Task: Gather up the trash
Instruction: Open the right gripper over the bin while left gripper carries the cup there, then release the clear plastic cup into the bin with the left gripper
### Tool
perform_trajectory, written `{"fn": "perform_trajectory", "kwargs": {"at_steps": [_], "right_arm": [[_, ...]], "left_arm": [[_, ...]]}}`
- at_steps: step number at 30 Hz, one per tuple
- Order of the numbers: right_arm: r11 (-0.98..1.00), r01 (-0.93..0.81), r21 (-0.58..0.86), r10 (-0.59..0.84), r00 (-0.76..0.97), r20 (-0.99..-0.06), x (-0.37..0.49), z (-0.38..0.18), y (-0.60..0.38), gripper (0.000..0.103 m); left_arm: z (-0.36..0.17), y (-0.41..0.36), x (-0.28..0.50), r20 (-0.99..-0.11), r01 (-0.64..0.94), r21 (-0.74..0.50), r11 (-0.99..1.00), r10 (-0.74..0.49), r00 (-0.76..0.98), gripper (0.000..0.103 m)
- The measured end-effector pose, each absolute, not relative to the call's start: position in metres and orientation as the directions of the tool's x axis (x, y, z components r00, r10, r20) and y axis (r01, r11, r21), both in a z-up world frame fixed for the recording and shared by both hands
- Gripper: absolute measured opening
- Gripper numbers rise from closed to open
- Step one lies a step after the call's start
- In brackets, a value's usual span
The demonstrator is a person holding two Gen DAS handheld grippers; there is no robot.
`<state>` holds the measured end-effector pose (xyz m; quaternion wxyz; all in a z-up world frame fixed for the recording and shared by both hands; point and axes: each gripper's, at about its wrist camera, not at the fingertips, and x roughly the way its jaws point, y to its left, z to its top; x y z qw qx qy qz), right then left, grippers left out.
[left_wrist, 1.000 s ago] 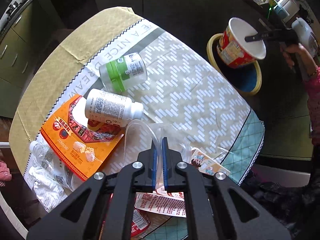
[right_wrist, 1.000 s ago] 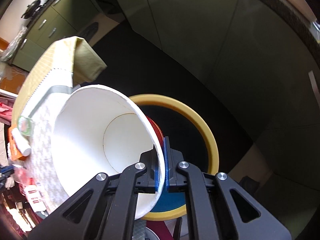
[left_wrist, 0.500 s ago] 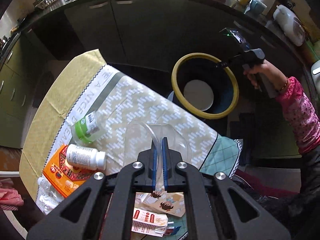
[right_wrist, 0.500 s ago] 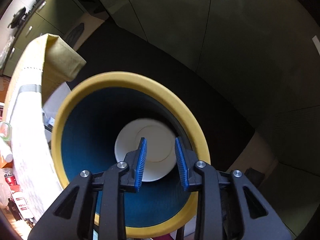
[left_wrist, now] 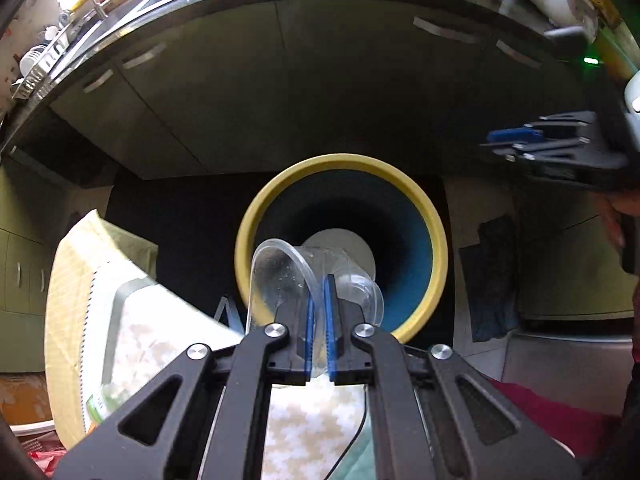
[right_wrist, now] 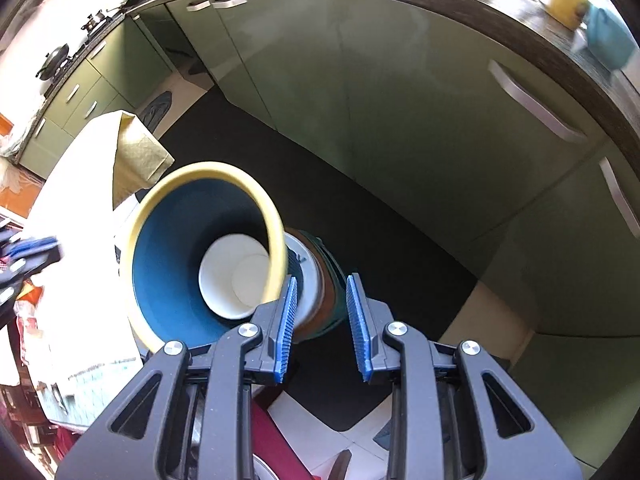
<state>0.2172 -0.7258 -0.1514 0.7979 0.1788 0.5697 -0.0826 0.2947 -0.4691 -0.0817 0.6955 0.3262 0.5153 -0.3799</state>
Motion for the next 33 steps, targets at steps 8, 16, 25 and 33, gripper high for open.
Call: {"fn": "perform_trajectory", "kwargs": {"at_steps": [8, 16, 25, 33], "right_arm": [[0.928, 0.321, 0.186, 0.071, 0.339, -0.938, 0.205, -0.148, -0.728, 0.027], [0.954, 0.245, 0.173, 0.073, 0.368, -0.927, 0.207, -0.123, -0.698, 0.027], [0.979, 0.067, 0.194, 0.156, 0.373, -0.915, 0.26, -0.102, -0.61, 0.032], [0.917, -0.364, 0.164, 0.292, 0.33, -0.898, 0.349, -0.08, -0.436, 0.069]], "left_arm": [[-0.13, -0.493, 0.303, -0.981, 0.851, 0.06, 0.521, -0.125, 0.146, 0.03], [-0.089, -0.426, 0.311, -0.974, 0.82, 0.034, 0.571, -0.167, 0.156, 0.03], [-0.011, -0.242, 0.34, -0.948, 0.601, 0.104, 0.793, -0.104, 0.302, 0.046], [-0.024, -0.127, 0.34, -0.966, 0.437, 0.083, 0.895, -0.035, 0.255, 0.048]]}}
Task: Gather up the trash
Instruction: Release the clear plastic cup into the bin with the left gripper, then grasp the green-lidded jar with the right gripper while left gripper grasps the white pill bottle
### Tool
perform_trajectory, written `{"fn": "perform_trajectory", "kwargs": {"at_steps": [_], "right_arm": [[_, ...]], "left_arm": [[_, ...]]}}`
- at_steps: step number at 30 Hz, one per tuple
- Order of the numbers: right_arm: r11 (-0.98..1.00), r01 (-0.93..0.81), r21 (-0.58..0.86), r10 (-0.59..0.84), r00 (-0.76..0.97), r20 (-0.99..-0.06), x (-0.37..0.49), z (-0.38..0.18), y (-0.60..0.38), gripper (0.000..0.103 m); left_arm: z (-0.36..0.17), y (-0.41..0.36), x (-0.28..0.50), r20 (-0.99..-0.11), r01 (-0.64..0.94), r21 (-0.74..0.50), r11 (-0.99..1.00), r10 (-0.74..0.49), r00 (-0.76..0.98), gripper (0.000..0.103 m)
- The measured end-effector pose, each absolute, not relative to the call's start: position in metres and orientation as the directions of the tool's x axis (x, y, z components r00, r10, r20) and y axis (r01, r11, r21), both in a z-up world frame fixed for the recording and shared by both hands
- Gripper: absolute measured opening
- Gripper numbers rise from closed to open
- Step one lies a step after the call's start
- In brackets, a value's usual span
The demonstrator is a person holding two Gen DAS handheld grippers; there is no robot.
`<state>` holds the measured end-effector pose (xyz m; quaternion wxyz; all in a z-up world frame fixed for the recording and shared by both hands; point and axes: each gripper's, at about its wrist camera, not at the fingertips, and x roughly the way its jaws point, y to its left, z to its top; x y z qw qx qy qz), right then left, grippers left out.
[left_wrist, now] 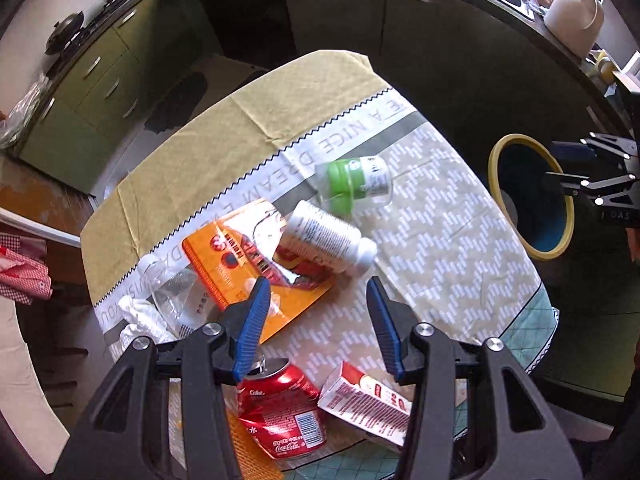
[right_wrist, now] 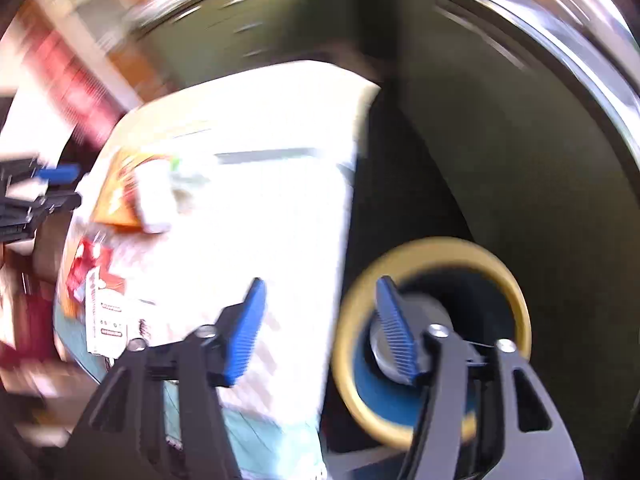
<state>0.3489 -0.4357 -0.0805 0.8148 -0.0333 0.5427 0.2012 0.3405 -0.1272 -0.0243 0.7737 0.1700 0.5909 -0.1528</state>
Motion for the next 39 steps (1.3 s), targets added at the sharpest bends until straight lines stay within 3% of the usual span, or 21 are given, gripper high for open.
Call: {"fn": "perform_trajectory", "kwargs": {"at_steps": [2, 4, 7, 23, 25, 26, 32, 35, 39], "right_arm": [[0.831, -0.556, 0.01, 0.269, 0.386, -0.883, 0.362, -0.073, -0.381, 0.08], [0.705, -0.699, -0.124, 0.256, 0.413, -0.874, 0.371, -0.072, -0.336, 0.081], [0.576, -0.801, -0.16, 0.246, 0.357, -0.901, 0.39, -0.082, -0.295, 0.081], [0.476, -0.879, 0.034, 0.279, 0.114, -0.953, 0.45, -0.154, -0.252, 0.077], [0.473, -0.88, 0.046, 0.288, 0.106, -0.952, 0.451, -0.159, -0.25, 0.07], [0.477, -0.877, 0.059, 0.297, 0.098, -0.95, 0.456, -0.163, -0.245, 0.054], [0.556, -0.822, 0.124, 0.362, 0.105, -0.926, 0.46, -0.16, -0.273, 0.052], [0.601, -0.785, 0.154, 0.399, 0.128, -0.908, 0.454, -0.146, -0.303, 0.052], [0.678, -0.724, 0.122, 0.359, 0.181, -0.916, 0.447, -0.141, -0.342, 0.052]], "left_arm": [[-0.023, -0.109, 0.341, -0.965, 0.433, 0.07, 0.899, -0.05, 0.259, 0.048], [-0.022, -0.102, 0.34, -0.962, 0.447, 0.061, 0.892, -0.067, 0.265, 0.049], [-0.017, -0.096, 0.337, -0.955, 0.491, 0.084, 0.867, -0.071, 0.288, 0.058], [-0.028, -0.085, 0.344, -0.962, 0.542, 0.019, 0.84, -0.132, 0.24, 0.059], [-0.033, -0.088, 0.347, -0.964, 0.543, 0.018, 0.839, -0.129, 0.231, 0.059], [-0.035, -0.089, 0.349, -0.965, 0.542, 0.01, 0.84, -0.133, 0.225, 0.059], [-0.048, -0.101, 0.362, -0.967, 0.553, -0.01, 0.833, -0.149, 0.207, 0.06], [-0.059, -0.112, 0.372, -0.975, 0.552, -0.025, 0.834, -0.142, 0.17, 0.065], [-0.078, -0.118, 0.397, -0.988, 0.437, -0.028, 0.899, -0.092, 0.126, 0.066]]}}
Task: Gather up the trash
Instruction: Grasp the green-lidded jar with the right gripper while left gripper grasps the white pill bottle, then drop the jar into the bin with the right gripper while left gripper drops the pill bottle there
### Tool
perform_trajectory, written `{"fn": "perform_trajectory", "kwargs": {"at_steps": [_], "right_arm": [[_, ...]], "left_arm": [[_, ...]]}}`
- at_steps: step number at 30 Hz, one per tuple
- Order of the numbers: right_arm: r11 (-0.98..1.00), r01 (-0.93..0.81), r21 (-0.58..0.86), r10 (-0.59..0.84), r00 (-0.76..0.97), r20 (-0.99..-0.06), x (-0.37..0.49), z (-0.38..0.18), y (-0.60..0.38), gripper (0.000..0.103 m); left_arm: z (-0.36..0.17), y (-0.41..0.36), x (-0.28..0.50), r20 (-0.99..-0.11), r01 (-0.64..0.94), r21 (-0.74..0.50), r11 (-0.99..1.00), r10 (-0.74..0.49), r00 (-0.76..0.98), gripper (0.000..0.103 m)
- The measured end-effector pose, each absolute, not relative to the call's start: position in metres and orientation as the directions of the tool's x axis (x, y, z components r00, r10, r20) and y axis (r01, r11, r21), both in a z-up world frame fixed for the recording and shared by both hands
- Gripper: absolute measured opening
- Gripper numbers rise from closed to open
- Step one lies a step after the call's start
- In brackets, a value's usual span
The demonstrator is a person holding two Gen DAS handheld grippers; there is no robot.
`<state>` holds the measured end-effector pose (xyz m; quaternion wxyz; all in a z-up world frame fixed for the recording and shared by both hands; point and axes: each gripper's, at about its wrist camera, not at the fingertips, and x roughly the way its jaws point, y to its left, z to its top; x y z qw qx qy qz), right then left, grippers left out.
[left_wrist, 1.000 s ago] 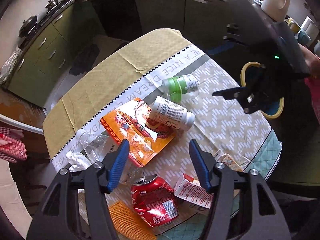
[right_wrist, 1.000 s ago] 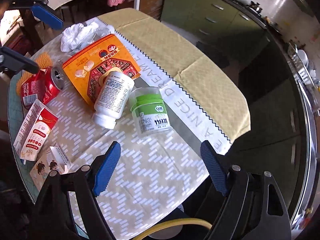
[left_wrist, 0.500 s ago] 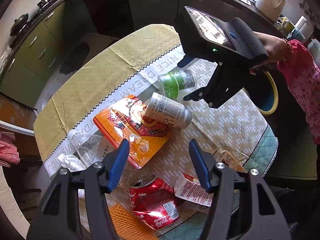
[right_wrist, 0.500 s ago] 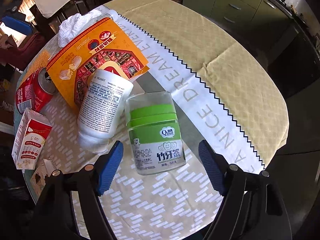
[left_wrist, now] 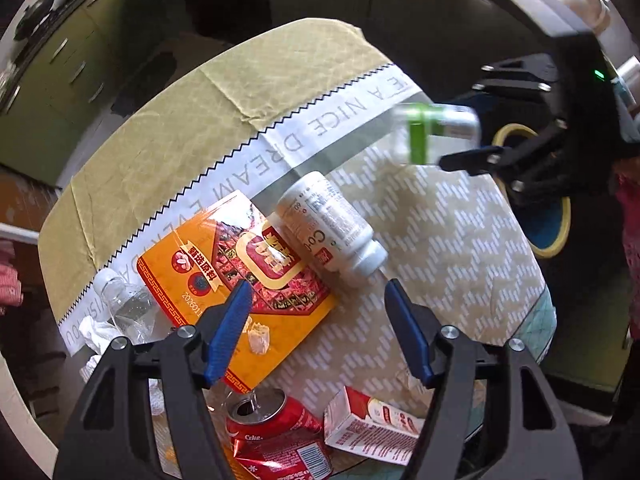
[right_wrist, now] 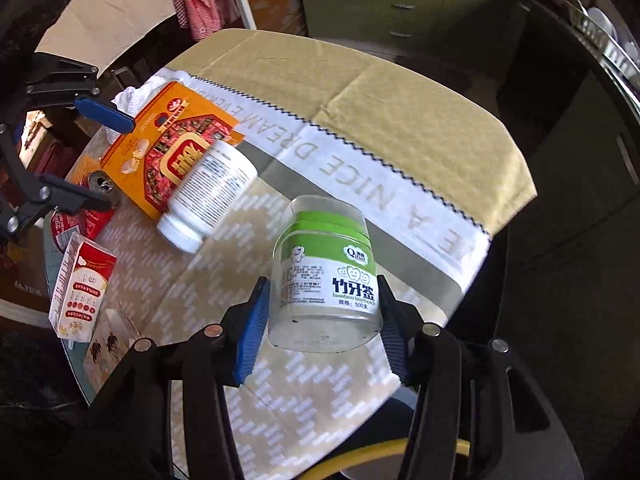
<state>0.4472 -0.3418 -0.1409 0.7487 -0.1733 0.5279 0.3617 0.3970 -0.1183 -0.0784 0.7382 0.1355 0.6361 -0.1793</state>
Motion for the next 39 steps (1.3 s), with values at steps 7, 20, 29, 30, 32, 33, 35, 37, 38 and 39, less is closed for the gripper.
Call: {"fn": "perform_trajectory", "kwargs": {"at_steps": [7, 20, 29, 30, 32, 33, 35, 37, 38, 39], "right_arm": [[0.783, -0.616, 0.085, 0.309, 0.267, -0.913, 0.439, -0.132, -0.413, 0.051], [0.872, -0.483, 0.084, 0.28, 0.35, -0.894, 0.379, -0.114, -0.518, 0.051], [0.925, -0.371, 0.086, 0.224, 0.347, -0.911, 0.316, -0.128, -0.574, 0.052], [0.933, -0.352, 0.079, 0.206, 0.339, -0.918, 0.311, -0.135, -0.58, 0.052], [0.941, -0.329, 0.075, 0.186, 0.321, -0.929, 0.303, -0.149, -0.589, 0.052], [0.944, -0.318, 0.086, 0.189, 0.309, -0.932, 0.301, -0.157, -0.593, 0.052], [0.947, -0.303, 0.101, 0.192, 0.288, -0.938, 0.298, -0.172, -0.597, 0.052], [0.949, -0.294, 0.116, 0.198, 0.266, -0.943, 0.298, -0.186, -0.598, 0.052], [0.949, -0.292, 0.12, 0.198, 0.257, -0.946, 0.299, -0.192, -0.597, 0.052], [0.949, -0.291, 0.124, 0.2, 0.247, -0.948, 0.3, -0.198, -0.597, 0.056]], "left_arm": [[-0.108, -0.128, 0.427, -0.997, 0.236, 0.035, 0.971, 0.018, 0.073, 0.064], [-0.137, -0.156, 0.433, -1.0, 0.162, 0.02, 0.987, 0.023, -0.018, 0.046], [-0.125, -0.167, 0.429, -0.998, 0.201, 0.046, 0.978, 0.034, 0.061, 0.045], [-0.121, -0.169, 0.427, -0.997, 0.209, 0.047, 0.977, 0.033, 0.074, 0.045], [-0.111, -0.172, 0.421, -0.996, 0.224, 0.043, 0.974, 0.023, 0.092, 0.045], [-0.106, -0.176, 0.417, -0.995, 0.233, 0.042, 0.972, 0.019, 0.1, 0.045], [-0.095, -0.179, 0.413, -0.993, 0.25, 0.051, 0.967, 0.021, 0.118, 0.045], [-0.087, -0.183, 0.407, -0.992, 0.264, 0.047, 0.963, 0.015, 0.125, 0.045], [-0.084, -0.186, 0.405, -0.992, 0.273, 0.048, 0.961, 0.013, 0.128, 0.045], [-0.081, -0.187, 0.399, -0.991, 0.284, 0.047, 0.958, 0.01, 0.132, 0.045]]}}
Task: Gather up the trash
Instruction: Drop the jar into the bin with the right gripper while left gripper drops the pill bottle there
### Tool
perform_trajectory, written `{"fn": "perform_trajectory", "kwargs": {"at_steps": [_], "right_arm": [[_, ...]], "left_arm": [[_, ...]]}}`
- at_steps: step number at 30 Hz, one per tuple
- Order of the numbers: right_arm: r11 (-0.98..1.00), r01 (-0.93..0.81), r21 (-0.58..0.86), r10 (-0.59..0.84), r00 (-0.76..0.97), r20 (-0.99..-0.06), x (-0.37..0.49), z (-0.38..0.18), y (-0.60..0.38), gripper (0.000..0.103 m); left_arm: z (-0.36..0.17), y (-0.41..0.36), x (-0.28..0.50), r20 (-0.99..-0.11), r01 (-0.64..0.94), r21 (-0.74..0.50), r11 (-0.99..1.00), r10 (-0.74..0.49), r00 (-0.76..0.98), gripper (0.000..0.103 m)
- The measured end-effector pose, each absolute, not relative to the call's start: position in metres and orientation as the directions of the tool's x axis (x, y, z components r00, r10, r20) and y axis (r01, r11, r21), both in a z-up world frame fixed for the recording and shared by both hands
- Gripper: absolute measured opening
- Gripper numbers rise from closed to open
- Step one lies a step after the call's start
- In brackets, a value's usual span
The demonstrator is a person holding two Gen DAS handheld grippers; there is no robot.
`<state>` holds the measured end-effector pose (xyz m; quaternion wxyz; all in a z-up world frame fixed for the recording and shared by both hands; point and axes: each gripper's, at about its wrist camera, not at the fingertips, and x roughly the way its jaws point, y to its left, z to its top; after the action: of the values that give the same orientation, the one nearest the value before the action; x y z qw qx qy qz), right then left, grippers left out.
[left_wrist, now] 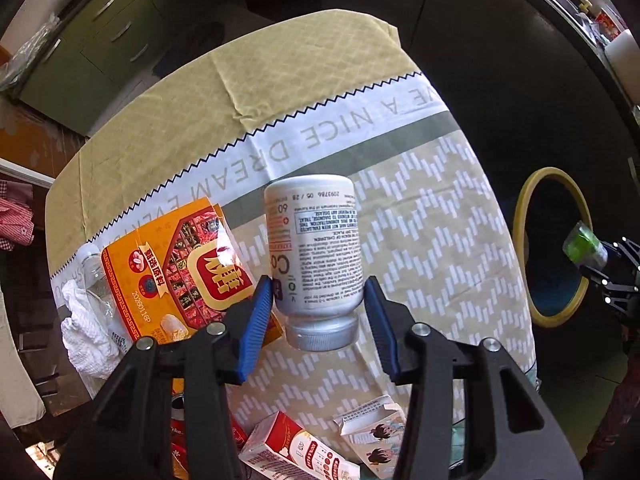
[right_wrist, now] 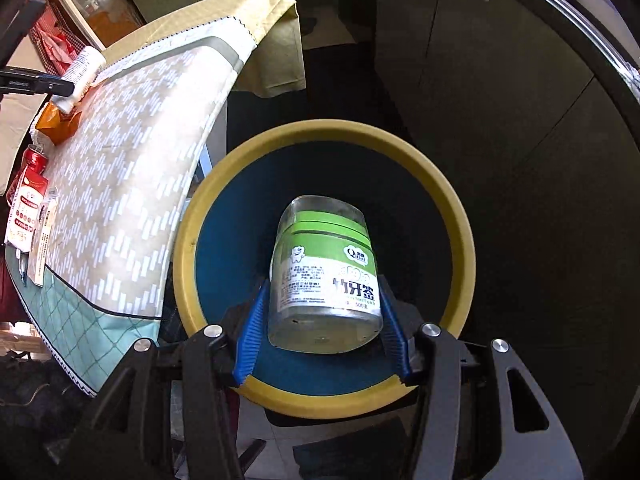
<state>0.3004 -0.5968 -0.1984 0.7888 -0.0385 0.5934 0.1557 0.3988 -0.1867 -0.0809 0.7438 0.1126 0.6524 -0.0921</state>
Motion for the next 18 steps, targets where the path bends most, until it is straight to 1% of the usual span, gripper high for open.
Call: {"fn": "perform_trajectory", "kwargs": {"at_steps": [2, 6, 10, 14, 18], "right_arm": [[0.952, -0.282, 0.12, 0.195, 0.254, -0.947, 0.301, -0.203, -0.597, 0.068], [0.955, -0.251, 0.157, 0.232, 0.31, -0.922, 0.298, -0.185, -0.608, 0.068], [0.962, -0.198, 0.189, 0.254, 0.391, -0.884, 0.275, -0.157, -0.63, 0.068], [0.969, -0.136, 0.208, 0.247, 0.456, -0.855, 0.243, -0.138, -0.658, 0.068], [0.976, -0.077, 0.205, 0.217, 0.469, -0.856, 0.21, -0.131, -0.68, 0.068]], "left_arm": [[-0.074, -0.189, 0.394, -0.991, 0.298, 0.043, 0.953, 0.002, 0.135, 0.045], [-0.06, -0.194, 0.379, -0.989, 0.342, 0.035, 0.939, -0.016, 0.144, 0.045], [-0.042, -0.216, 0.36, -0.987, 0.422, 0.002, 0.907, -0.066, 0.145, 0.045], [-0.027, -0.264, 0.341, -0.983, 0.525, -0.051, 0.849, -0.134, 0.122, 0.045], [-0.03, -0.321, 0.327, -0.98, 0.612, -0.096, 0.785, -0.182, 0.081, 0.045]]}}
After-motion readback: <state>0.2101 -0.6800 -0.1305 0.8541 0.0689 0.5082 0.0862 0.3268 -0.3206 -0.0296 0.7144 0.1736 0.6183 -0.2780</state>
